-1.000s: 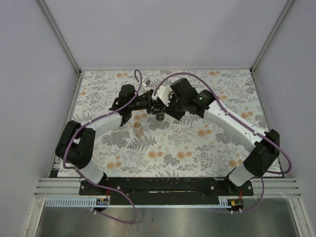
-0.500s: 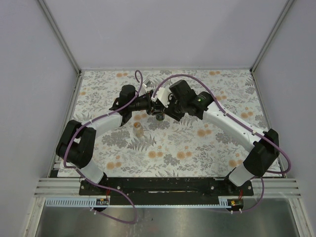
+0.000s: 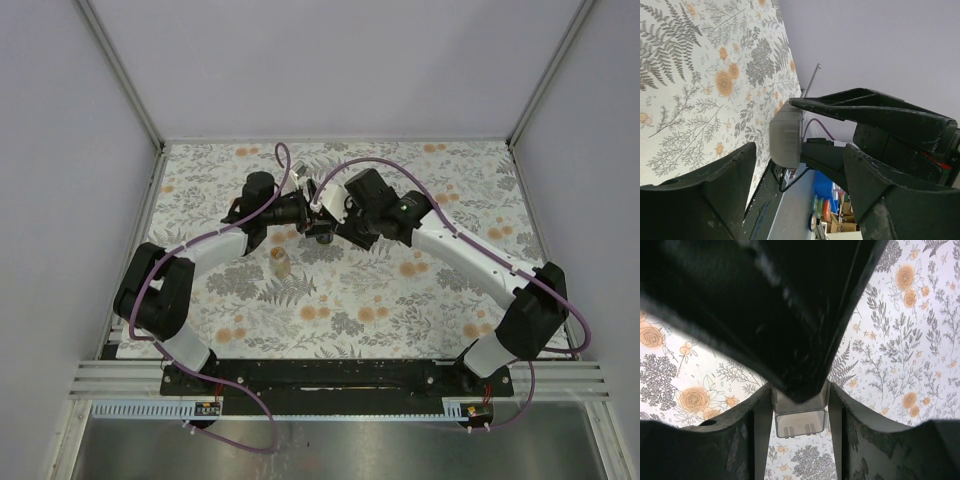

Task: Sort the pills into containers
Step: Place the pill container at the center of the board.

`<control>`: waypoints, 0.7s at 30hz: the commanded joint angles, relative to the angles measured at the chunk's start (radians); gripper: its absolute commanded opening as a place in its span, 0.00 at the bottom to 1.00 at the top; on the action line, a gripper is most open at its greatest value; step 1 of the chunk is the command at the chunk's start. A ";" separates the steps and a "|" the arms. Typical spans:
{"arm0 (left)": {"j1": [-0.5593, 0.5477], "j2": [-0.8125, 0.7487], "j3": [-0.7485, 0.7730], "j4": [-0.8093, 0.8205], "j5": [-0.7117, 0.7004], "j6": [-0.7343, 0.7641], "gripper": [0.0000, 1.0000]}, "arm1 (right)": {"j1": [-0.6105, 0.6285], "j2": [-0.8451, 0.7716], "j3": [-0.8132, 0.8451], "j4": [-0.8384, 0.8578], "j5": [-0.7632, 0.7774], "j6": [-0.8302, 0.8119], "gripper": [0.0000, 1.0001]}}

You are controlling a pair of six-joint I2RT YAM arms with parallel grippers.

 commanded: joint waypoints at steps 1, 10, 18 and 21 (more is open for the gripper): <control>0.041 -0.006 0.048 -0.022 0.004 0.059 0.75 | 0.002 -0.075 -0.028 0.010 0.028 0.005 0.15; 0.157 -0.046 0.085 -0.086 0.001 0.071 0.76 | 0.002 -0.109 -0.171 0.064 0.012 0.044 0.15; 0.234 -0.112 0.241 -0.359 -0.021 0.335 0.77 | 0.000 -0.005 -0.274 0.165 -0.024 0.074 0.20; 0.246 -0.127 0.309 -0.507 -0.068 0.493 0.77 | 0.000 0.044 -0.284 0.190 -0.027 0.071 0.21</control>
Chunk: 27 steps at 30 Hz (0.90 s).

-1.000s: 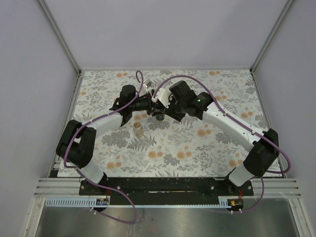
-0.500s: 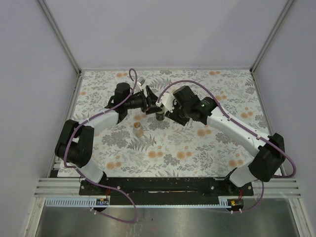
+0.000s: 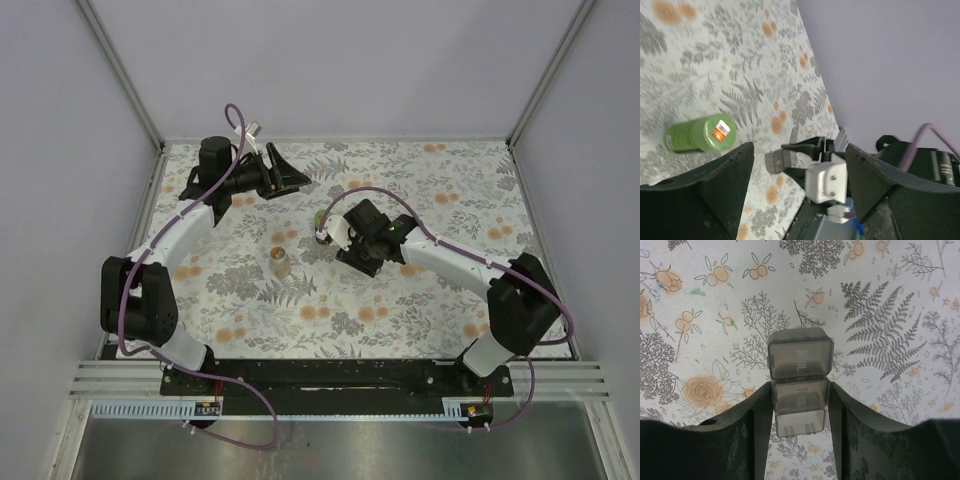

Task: Sort the pills into containers
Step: Place the pill container at the center of the board.

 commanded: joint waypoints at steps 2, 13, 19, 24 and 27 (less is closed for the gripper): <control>0.025 -0.083 0.129 -0.224 -0.078 0.308 0.78 | 0.000 0.075 -0.012 0.087 -0.028 0.018 0.25; 0.095 -0.165 0.050 -0.270 -0.114 0.440 0.79 | 0.002 0.164 -0.027 0.119 -0.063 0.030 0.34; 0.104 -0.174 0.018 -0.264 -0.085 0.417 0.79 | 0.000 0.204 -0.022 0.125 -0.061 0.038 0.36; 0.104 -0.179 -0.021 -0.242 -0.091 0.426 0.80 | 0.000 0.211 -0.016 0.116 -0.054 0.044 0.42; 0.105 -0.177 -0.030 -0.235 -0.091 0.423 0.80 | 0.000 0.232 -0.004 0.104 -0.037 0.046 0.43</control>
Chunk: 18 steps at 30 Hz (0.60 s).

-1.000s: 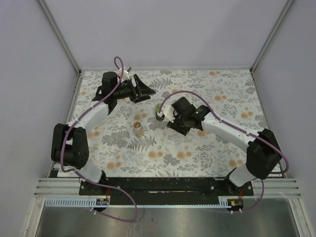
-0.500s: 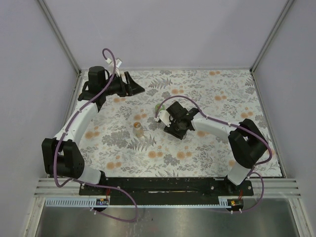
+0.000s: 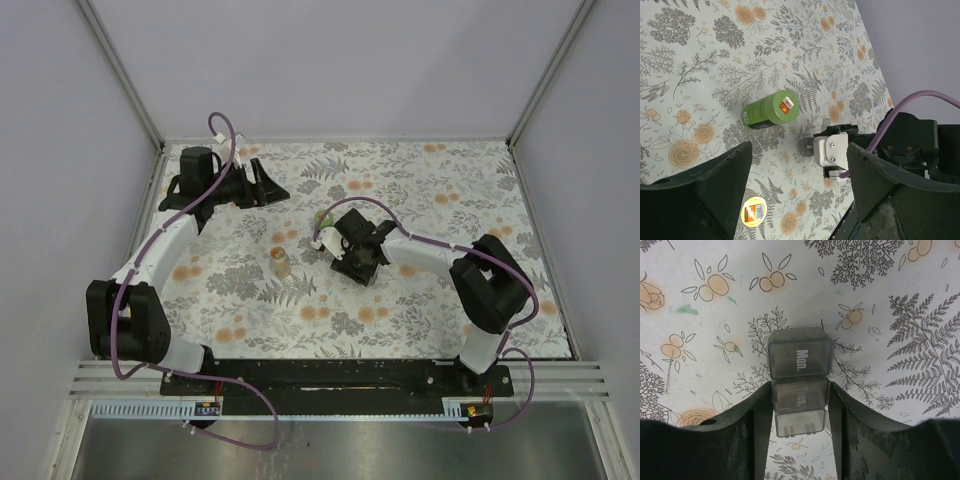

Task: Sort the pills into containers
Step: Place the pill container at the center of the board.

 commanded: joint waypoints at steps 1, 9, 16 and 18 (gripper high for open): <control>0.006 -0.039 -0.013 0.048 0.013 0.011 0.80 | 0.002 0.028 0.025 0.003 0.014 0.015 0.44; 0.008 -0.045 -0.036 0.080 0.024 -0.020 0.80 | 0.000 0.048 0.034 -0.002 0.052 0.009 0.58; 0.006 -0.031 -0.047 0.098 0.036 -0.040 0.80 | 0.000 0.043 0.034 -0.007 0.043 0.018 0.73; 0.006 -0.032 -0.044 0.100 0.036 -0.040 0.80 | 0.000 0.037 0.035 -0.008 0.044 0.021 0.75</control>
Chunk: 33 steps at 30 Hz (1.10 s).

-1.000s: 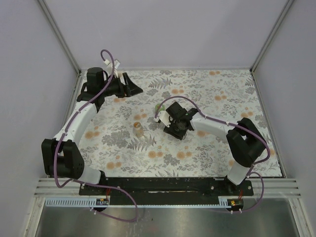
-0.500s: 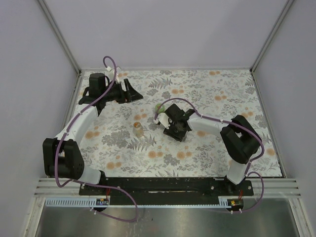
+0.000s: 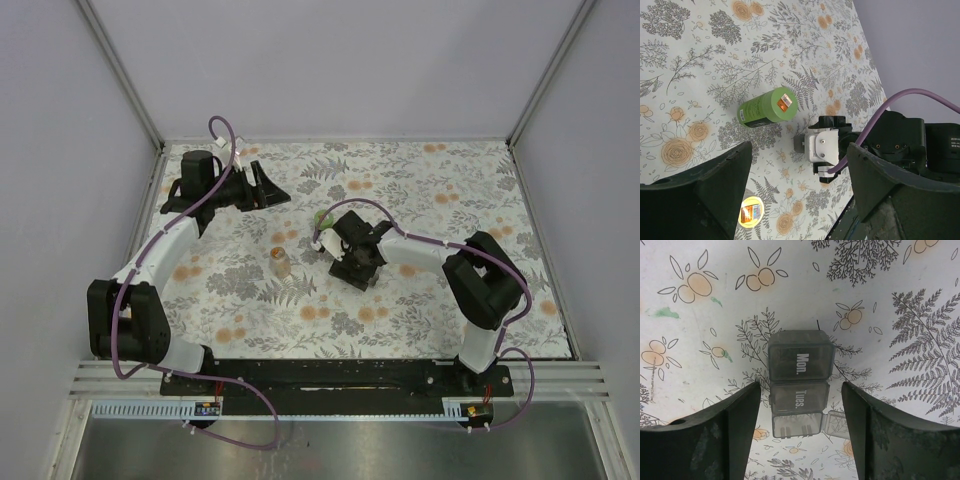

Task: Sort the pills into containers
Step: Place the pill container at the center of the board, then pick up the pill bottle at the center of the board.

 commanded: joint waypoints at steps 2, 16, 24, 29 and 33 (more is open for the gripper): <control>0.006 -0.031 -0.002 0.058 0.026 -0.008 0.80 | 0.000 -0.019 0.029 -0.006 0.012 0.012 0.77; 0.013 -0.049 0.011 0.050 0.040 0.010 0.80 | 0.000 -0.189 0.186 -0.093 0.035 0.025 0.82; 0.034 -0.052 -0.014 0.116 0.067 -0.030 0.83 | 0.000 -0.106 0.449 -0.096 0.018 0.123 0.86; 0.060 -0.065 -0.020 0.126 0.061 -0.025 0.86 | 0.002 0.023 0.598 -0.110 -0.013 0.203 0.87; 0.086 -0.088 -0.031 0.129 0.049 -0.018 0.89 | 0.002 0.112 0.664 -0.110 -0.013 0.239 0.87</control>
